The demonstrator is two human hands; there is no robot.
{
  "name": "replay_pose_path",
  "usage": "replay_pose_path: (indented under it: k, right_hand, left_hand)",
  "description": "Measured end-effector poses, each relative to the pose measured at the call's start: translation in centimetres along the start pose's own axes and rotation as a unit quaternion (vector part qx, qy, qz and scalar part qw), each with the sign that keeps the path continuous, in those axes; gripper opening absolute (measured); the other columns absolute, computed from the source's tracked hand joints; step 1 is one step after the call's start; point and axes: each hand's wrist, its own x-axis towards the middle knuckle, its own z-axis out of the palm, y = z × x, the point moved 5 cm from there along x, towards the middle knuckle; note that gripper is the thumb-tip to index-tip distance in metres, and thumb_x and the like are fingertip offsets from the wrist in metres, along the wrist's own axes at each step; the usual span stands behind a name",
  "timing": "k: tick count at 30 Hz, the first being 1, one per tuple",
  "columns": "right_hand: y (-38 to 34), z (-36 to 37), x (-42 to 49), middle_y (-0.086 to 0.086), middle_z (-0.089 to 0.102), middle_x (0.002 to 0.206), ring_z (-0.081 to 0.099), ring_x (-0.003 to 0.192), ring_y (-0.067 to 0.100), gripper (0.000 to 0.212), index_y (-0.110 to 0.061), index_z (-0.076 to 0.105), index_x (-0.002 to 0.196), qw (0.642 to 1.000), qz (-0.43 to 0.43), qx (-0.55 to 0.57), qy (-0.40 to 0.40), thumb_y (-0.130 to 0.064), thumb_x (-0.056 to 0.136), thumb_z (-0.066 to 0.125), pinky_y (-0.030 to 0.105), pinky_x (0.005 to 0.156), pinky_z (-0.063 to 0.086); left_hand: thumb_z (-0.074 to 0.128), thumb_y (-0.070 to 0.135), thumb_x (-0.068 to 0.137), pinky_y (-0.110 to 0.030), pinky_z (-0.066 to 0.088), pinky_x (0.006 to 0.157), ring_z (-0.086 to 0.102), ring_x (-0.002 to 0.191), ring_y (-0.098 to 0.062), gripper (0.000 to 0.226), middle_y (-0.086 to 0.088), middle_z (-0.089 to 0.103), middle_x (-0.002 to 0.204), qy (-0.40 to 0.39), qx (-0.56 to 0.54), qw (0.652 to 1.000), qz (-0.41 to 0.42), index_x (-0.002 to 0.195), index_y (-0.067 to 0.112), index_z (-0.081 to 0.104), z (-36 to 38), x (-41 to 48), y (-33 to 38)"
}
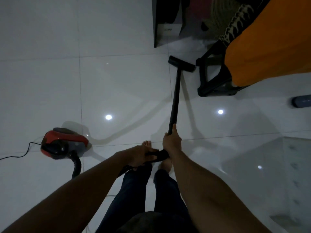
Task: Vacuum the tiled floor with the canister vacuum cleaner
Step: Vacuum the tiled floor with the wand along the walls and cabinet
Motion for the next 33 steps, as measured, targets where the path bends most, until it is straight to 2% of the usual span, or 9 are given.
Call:
replay_pose_path:
  k: [2, 4, 7, 9, 14, 19, 23, 26, 33]
  right_hand:
    - [0.7, 0.1, -0.4, 0.014, 0.06, 0.131, 0.063, 0.107, 0.031, 0.063, -0.038, 0.01, 0.158, 1.0, 0.005, 0.004, -0.008, -0.028, 0.105, 0.042, 0.033, 0.078, 0.047]
    - [0.9, 0.0, -0.2, 0.013, 0.06, 0.132, 0.062, 0.108, 0.031, 0.063, -0.038, 0.01, 0.158, 1.0, 0.005, 0.001, -0.008, -0.027, 0.105, 0.042, 0.034, 0.08, 0.048]
    - [0.4, -0.7, 1.0, 0.012, 0.057, 0.137, 0.061, 0.113, 0.032, 0.064, -0.037, 0.011, 0.159, 1.0, -0.001, -0.003, -0.007, -0.028, 0.104, 0.043, 0.035, 0.084, 0.049]
    - [-0.3, -1.3, 2.1, 0.011, 0.055, 0.139, 0.059, 0.115, 0.031, 0.065, -0.037, 0.01, 0.159, 1.0, -0.007, -0.011, -0.007, -0.027, 0.104, 0.044, 0.032, 0.081, 0.046]
    - [-1.7, -1.9, 3.1, 0.01, 0.055, 0.139, 0.06, 0.112, 0.029, 0.067, -0.038, 0.01, 0.158, 0.998, -0.027, -0.041, -0.025, -0.025, 0.103, 0.046, 0.031, 0.079, 0.046]
    - [-2.5, -1.4, 3.0, 0.01, 0.058, 0.132, 0.053, 0.087, 0.019, 0.067, -0.04, 0.011, 0.158, 0.992, -0.066, -0.088, -0.055, -0.023, 0.103, 0.046, 0.031, 0.073, 0.045]
    - [-5.0, -1.5, 4.0, 0.011, 0.057, 0.131, 0.054, 0.09, 0.021, 0.068, -0.039, 0.01, 0.158, 0.983, -0.105, -0.126, -0.084, -0.023, 0.102, 0.046, 0.032, 0.077, 0.048]
    - [-6.6, -1.2, 4.1, 0.012, 0.055, 0.134, 0.053, 0.09, 0.02, 0.07, -0.037, 0.009, 0.159, 0.973, -0.131, -0.156, -0.11, -0.022, 0.101, 0.045, 0.03, 0.075, 0.045]
    - [-10.1, 0.8, 3.8, 0.012, 0.054, 0.133, 0.053, 0.089, 0.021, 0.07, -0.038, 0.008, 0.159, 0.963, -0.145, -0.175, -0.147, -0.021, 0.101, 0.045, 0.03, 0.073, 0.044]
  left_hand:
    - [0.045, 0.044, 0.103, -0.019, 0.053, 0.05, 0.071, 0.078, -0.022, 0.047, -0.002, 0.061, 0.109, -0.006, 0.001, 1.0, 0.001, 0.149, 0.036, 0.041, 0.7, -0.1, -0.4]
    - [0.043, 0.044, 0.104, -0.035, 0.059, 0.079, 0.069, 0.098, -0.03, 0.047, -0.01, 0.06, 0.131, -0.002, 0.008, 1.0, 0.005, 0.15, 0.036, 0.039, 1.0, -0.2, -0.1]
    - [0.041, 0.042, 0.105, -0.042, 0.044, 0.102, 0.051, 0.126, -0.044, 0.049, -0.023, 0.041, 0.15, 0.021, 0.02, 1.0, 0.002, 0.152, 0.029, 0.036, 1.1, -0.1, 0.9]
    - [0.042, 0.044, 0.104, -0.044, 0.047, 0.097, 0.05, 0.126, -0.047, 0.051, -0.023, 0.04, 0.151, 0.039, 0.015, 0.999, 0.006, 0.153, 0.03, 0.034, 0.6, 0.5, 1.4]
    - [0.048, 0.045, 0.102, -0.024, 0.052, 0.05, 0.068, 0.061, -0.029, 0.053, -0.005, 0.062, 0.12, 0.054, -0.049, 0.997, 0.002, 0.151, 0.032, 0.036, 0.0, 1.4, 1.5]
    - [0.047, 0.042, 0.103, -0.023, 0.053, 0.052, 0.064, 0.056, -0.023, 0.052, -0.007, 0.054, 0.139, 0.062, -0.055, 0.997, 0.003, 0.152, 0.031, 0.035, 0.3, 1.1, 1.5]
    - [0.045, 0.043, 0.104, -0.01, 0.043, 0.045, 0.058, 0.045, -0.002, 0.051, 0.002, 0.061, 0.097, 0.1, -0.074, 0.992, -0.006, 0.153, 0.033, 0.035, -0.5, 0.8, 2.1]
    - [0.043, 0.039, 0.105, -0.005, 0.039, 0.043, 0.051, 0.047, 0.004, 0.049, -0.004, 0.065, 0.101, 0.118, -0.08, 0.99, -0.005, 0.153, 0.03, 0.036, -1.4, 0.1, 2.9]
    - [0.045, 0.046, 0.102, -0.023, 0.054, 0.052, 0.061, 0.046, -0.014, 0.05, 0.002, 0.06, 0.08, 0.147, -0.144, 0.978, -0.032, 0.151, 0.037, 0.038, -2.9, -0.9, 1.0]
